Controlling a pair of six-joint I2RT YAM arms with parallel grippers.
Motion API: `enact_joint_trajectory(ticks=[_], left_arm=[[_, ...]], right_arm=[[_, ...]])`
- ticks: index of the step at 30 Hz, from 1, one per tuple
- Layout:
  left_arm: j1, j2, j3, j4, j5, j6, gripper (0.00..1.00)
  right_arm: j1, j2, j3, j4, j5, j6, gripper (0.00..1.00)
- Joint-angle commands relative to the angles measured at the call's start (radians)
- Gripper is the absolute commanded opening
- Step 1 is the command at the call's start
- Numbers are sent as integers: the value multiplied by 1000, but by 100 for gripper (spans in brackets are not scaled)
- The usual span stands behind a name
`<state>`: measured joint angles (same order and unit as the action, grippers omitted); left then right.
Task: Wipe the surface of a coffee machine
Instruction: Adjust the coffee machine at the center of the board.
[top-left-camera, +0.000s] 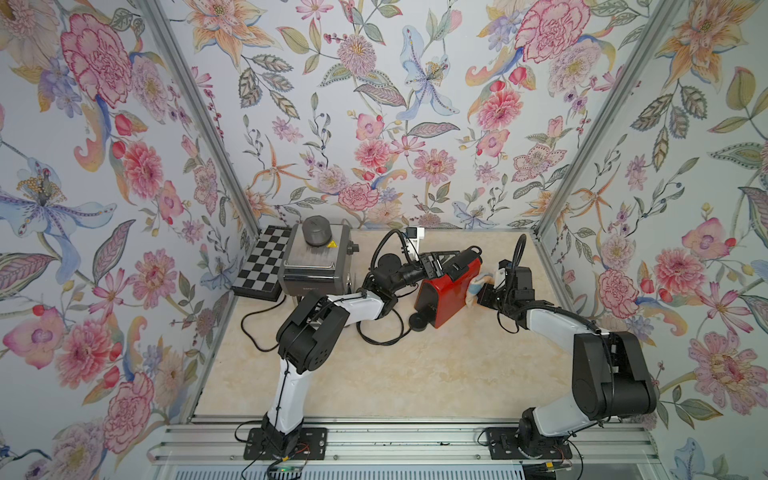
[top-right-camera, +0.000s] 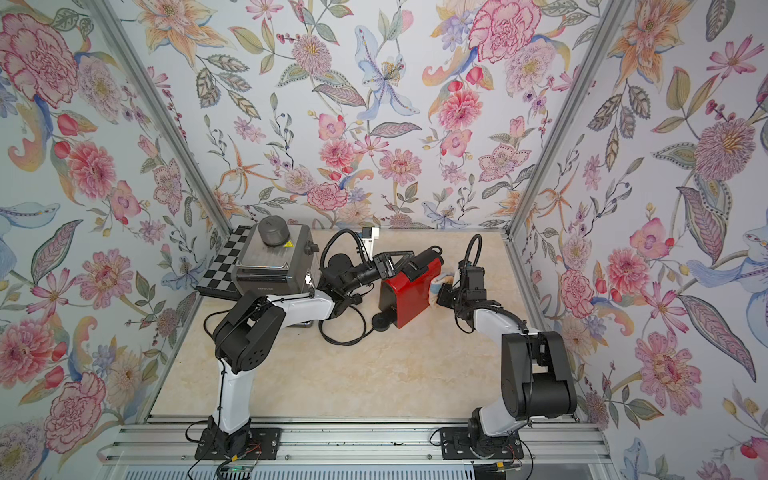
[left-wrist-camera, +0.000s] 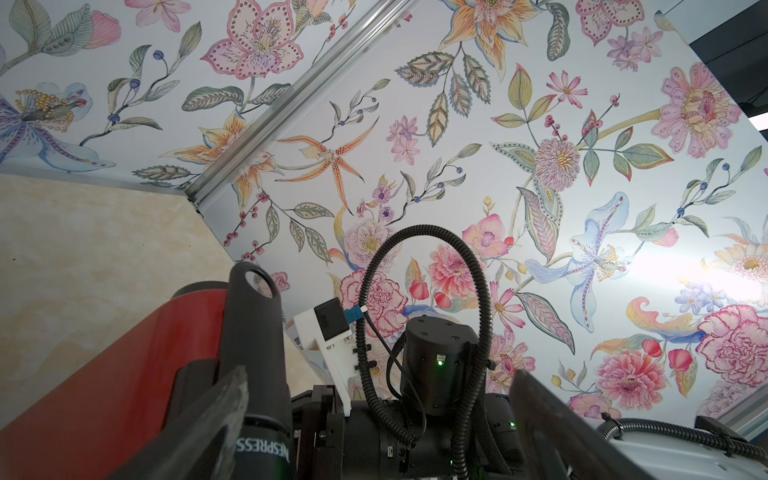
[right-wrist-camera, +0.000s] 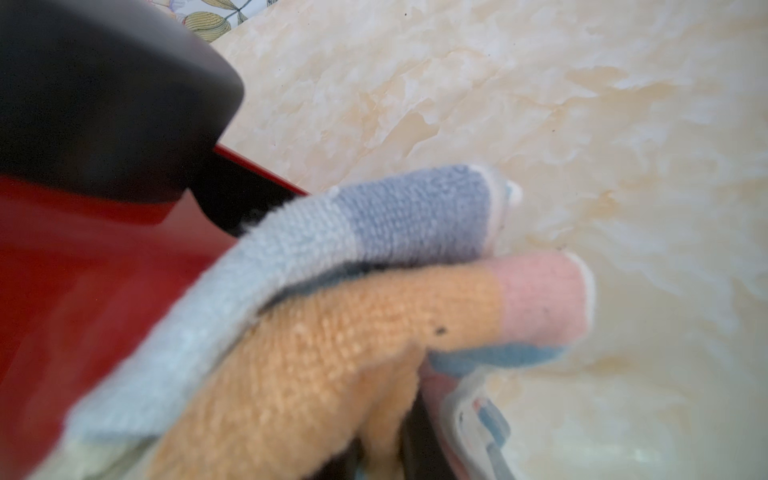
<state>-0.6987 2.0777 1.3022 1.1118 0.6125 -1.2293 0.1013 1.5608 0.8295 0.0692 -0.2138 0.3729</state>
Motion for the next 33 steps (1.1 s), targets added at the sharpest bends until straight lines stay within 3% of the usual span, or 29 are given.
enact_joint_trajectory(ticks=[1, 18, 26, 33], left_arm=[[-96, 9, -63, -63, 81, -94, 99], [-130, -29, -122, -12, 56, -111, 99], [-79, -75, -109, -78, 53, -55, 99], [-4, -137, -108, -106, 62, -26, 99]], right_arm=[[36, 36, 97, 106, -96, -31, 0], [134, 175, 274, 62, -115, -55, 0], [87, -50, 179, -57, -44, -113, 0], [119, -283, 85, -146, -10, -135, 0]])
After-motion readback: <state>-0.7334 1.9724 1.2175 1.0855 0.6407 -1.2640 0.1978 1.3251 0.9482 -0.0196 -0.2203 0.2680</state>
